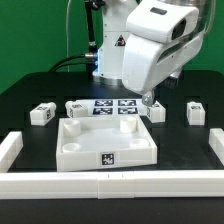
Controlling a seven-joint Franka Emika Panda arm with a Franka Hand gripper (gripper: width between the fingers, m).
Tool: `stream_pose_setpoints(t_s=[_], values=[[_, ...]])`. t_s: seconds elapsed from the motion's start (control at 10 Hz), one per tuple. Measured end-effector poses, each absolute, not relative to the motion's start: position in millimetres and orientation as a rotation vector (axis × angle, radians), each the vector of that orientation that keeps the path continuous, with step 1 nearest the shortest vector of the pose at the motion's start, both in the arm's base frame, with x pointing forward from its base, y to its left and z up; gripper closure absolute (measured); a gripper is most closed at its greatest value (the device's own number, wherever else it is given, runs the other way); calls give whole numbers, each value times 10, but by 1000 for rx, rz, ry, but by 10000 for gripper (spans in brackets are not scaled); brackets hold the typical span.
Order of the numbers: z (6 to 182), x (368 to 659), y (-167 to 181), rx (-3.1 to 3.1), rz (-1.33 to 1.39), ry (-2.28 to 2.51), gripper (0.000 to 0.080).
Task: Assemble one leg
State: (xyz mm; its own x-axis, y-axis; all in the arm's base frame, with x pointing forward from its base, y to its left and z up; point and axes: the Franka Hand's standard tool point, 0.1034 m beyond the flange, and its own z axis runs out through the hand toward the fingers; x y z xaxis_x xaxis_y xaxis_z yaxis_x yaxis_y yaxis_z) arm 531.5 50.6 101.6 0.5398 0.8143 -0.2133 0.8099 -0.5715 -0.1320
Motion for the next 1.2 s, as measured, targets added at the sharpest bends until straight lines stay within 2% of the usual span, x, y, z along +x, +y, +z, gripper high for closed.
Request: stream_pose_setpoints(t_s=[0.4, 0.6, 0.8, 1.2], values=[[1100, 5315, 352, -2694, 319, -1546, 150], [1004, 5097, 141, -2606, 172, -1692, 150], [880, 5028, 3, -2546, 95, -1807, 150], [889, 5032, 20, -2556, 106, -1790, 150]])
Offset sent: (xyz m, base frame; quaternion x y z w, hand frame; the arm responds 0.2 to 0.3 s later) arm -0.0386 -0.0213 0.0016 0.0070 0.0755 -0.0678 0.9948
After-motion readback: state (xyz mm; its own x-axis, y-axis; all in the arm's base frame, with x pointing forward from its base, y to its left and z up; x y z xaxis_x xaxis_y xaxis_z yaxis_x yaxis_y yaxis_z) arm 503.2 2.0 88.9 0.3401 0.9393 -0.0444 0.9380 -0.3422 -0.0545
